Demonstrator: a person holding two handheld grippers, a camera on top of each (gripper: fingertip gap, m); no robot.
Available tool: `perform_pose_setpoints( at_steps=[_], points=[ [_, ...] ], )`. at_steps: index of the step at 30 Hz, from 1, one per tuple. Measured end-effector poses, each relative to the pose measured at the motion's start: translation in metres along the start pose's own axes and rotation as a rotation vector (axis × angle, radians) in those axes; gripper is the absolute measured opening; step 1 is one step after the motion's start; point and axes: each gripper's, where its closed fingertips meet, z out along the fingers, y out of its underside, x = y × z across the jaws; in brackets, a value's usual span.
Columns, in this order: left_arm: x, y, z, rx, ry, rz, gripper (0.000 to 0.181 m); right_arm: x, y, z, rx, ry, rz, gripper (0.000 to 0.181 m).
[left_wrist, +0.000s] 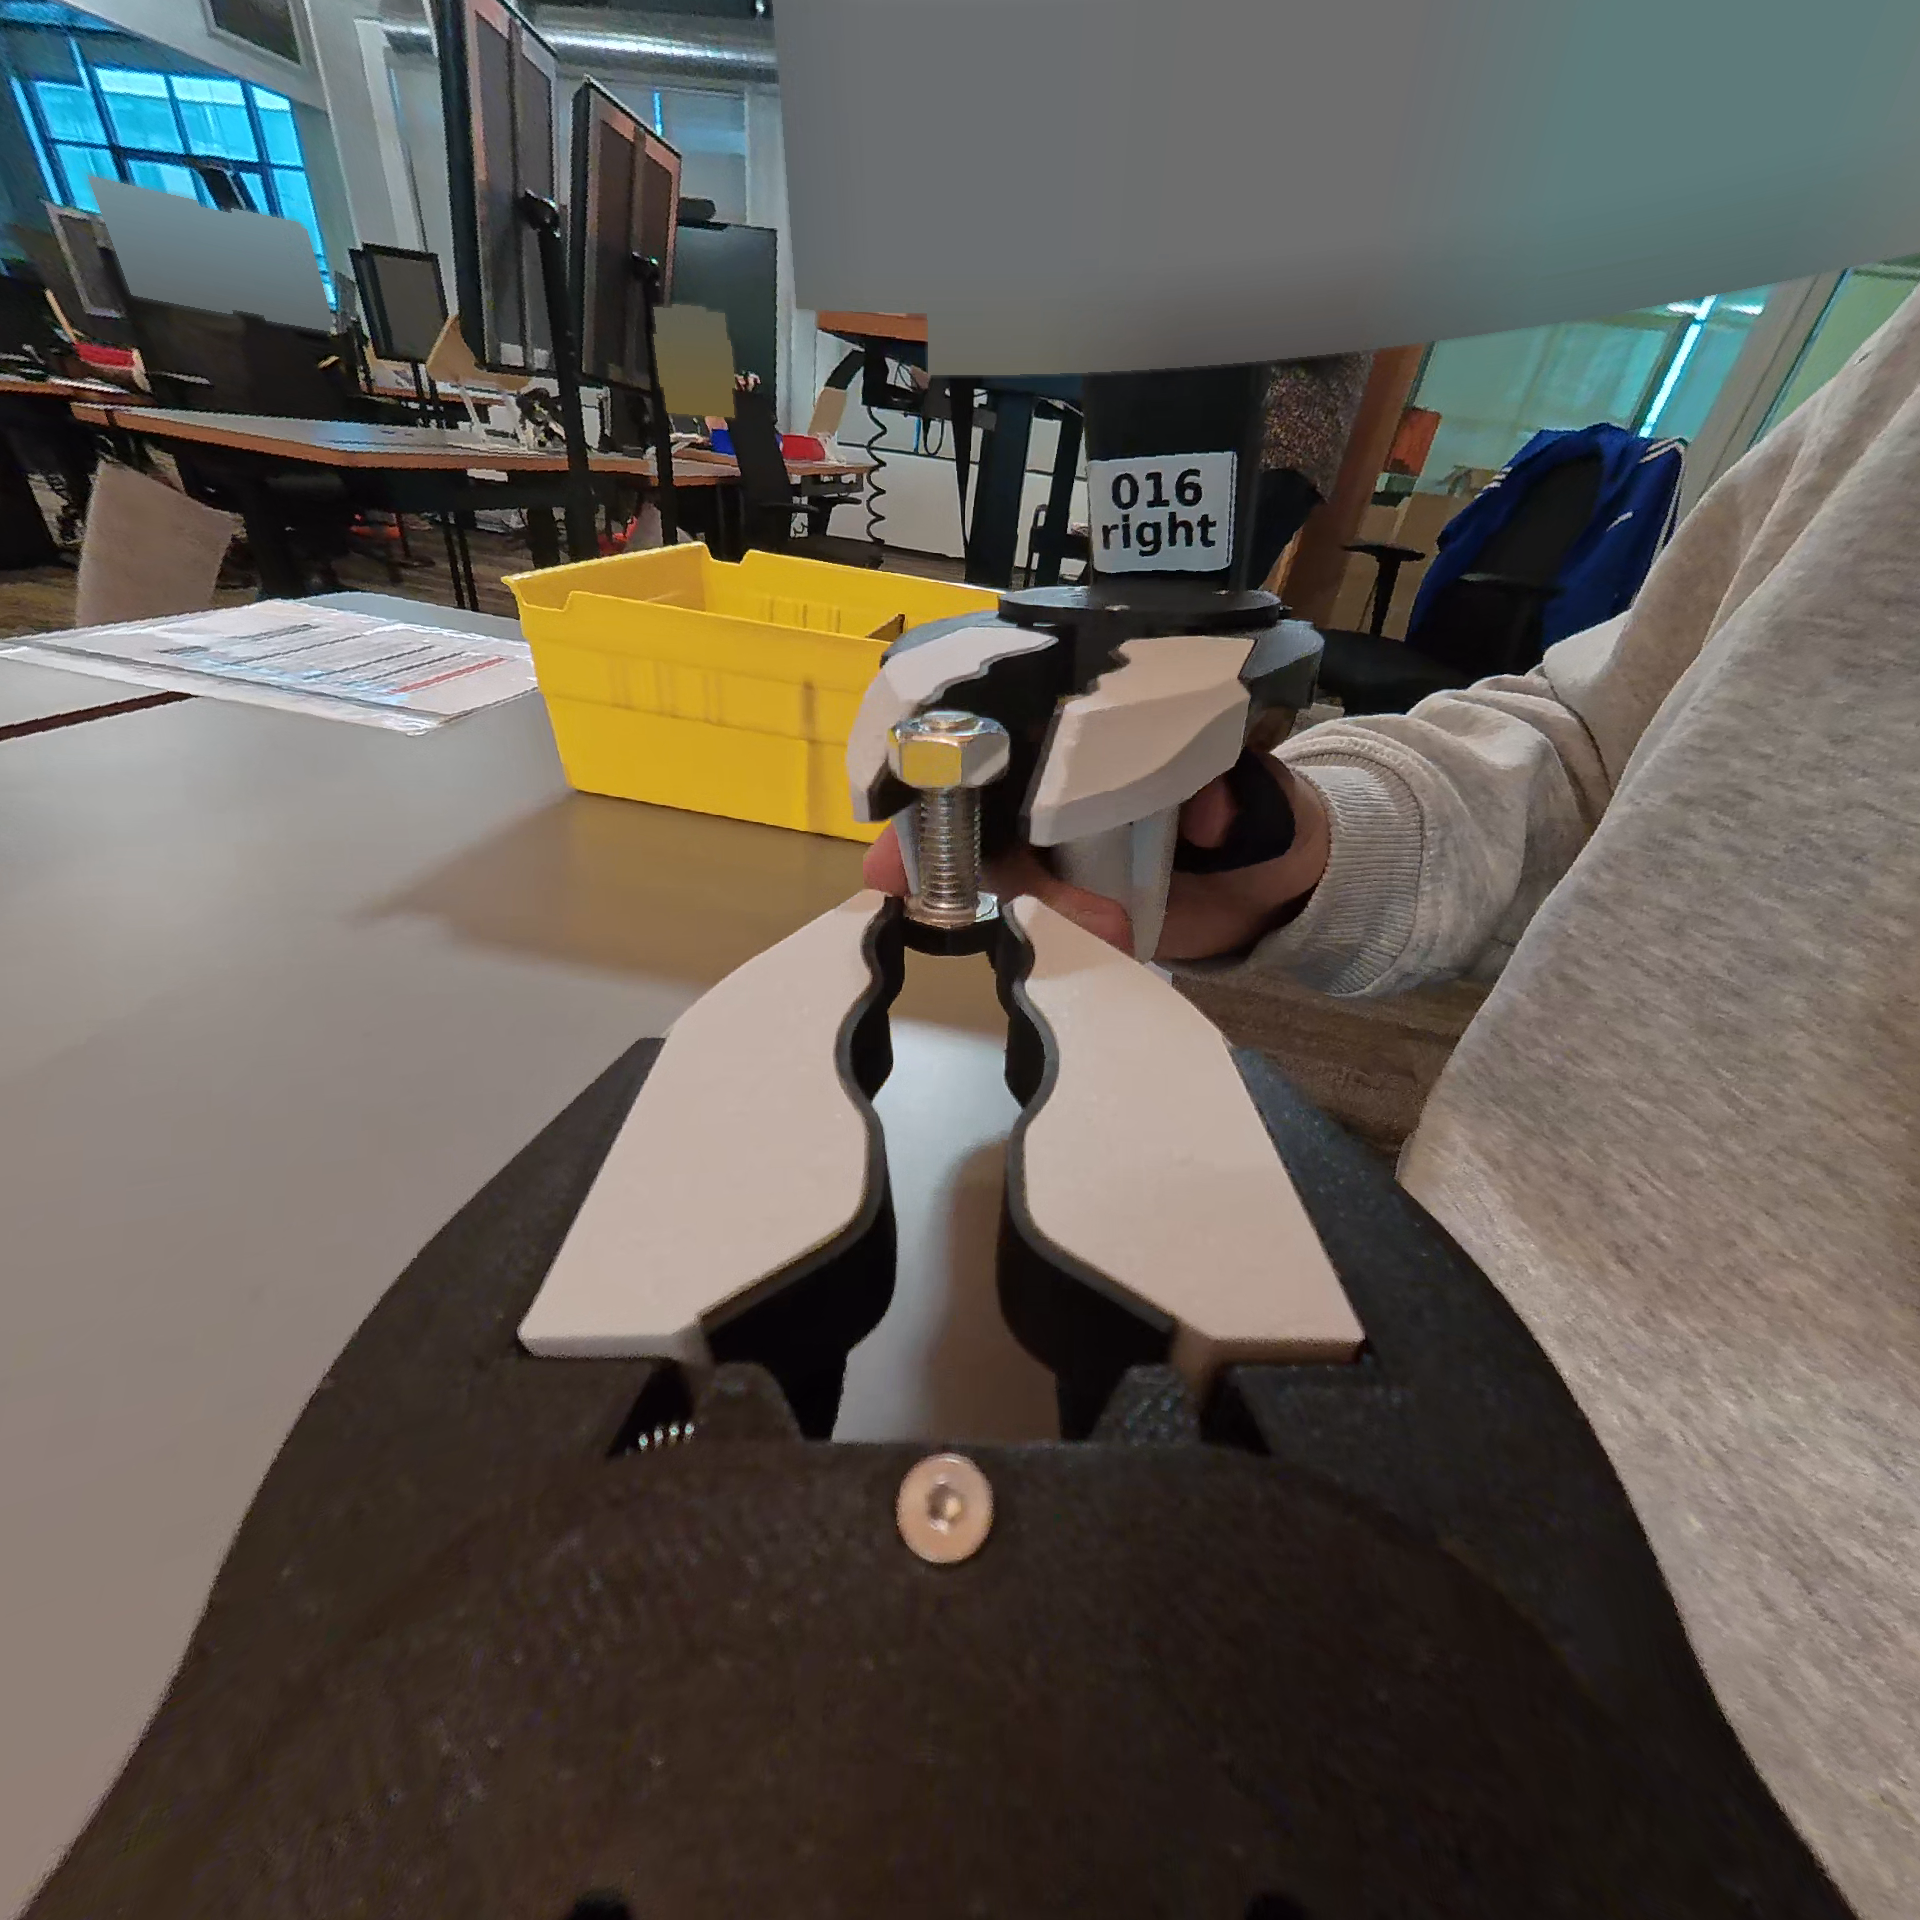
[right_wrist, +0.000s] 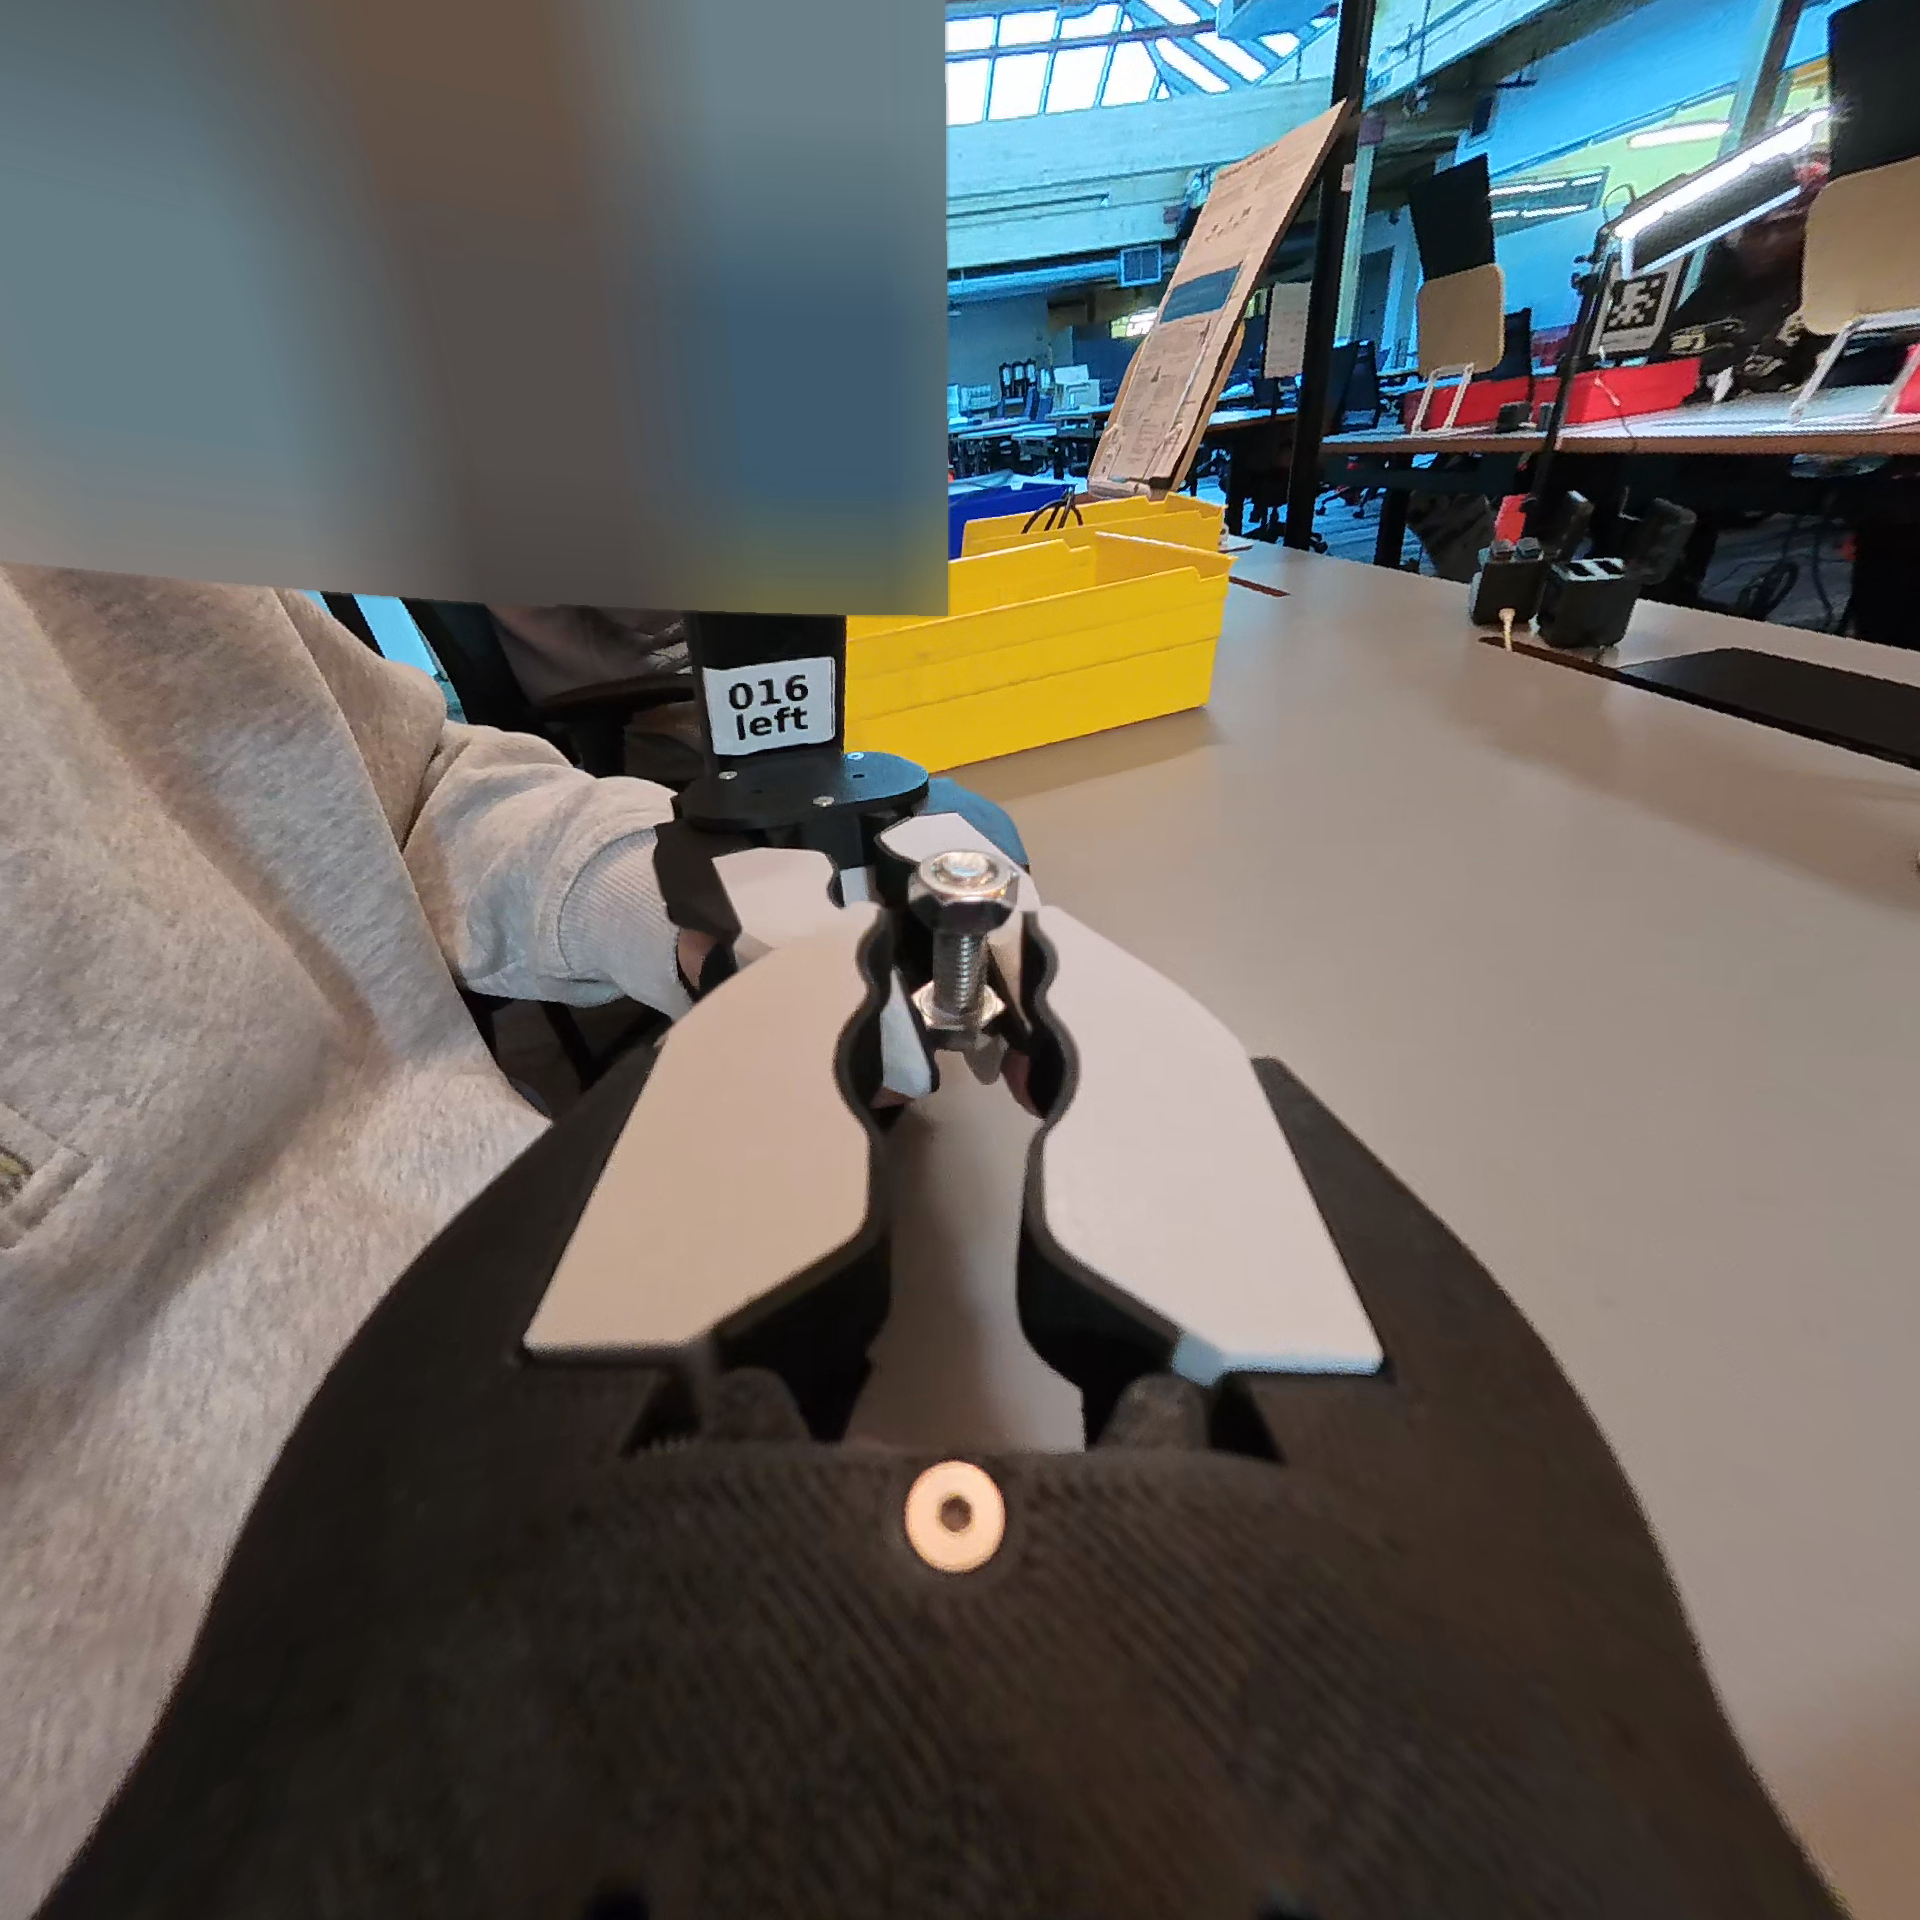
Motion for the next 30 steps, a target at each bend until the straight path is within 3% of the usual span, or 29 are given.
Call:
perform_pose_setpoints(
  at_steps=[17, 24, 30],
  points=[
    [-0.005, -0.006, -0.003, 0.045, -0.022, -0.022, 0.017, 0.006, -0.014, -0.006, 0.068, 0.063, -0.042, 0.024],
    [-0.004, -0.007, -0.002, 0.049, -0.021, -0.014, 0.017, 0.014, -0.014, -0.009, 0.064, 0.104, -0.025, 0.016],
    [-0.003, -0.006, -0.001, 0.042, -0.018, -0.007, 0.017, 0.009, -0.019, -0.008, 0.105, 0.066, 0.016, 0.027]
  ],
)
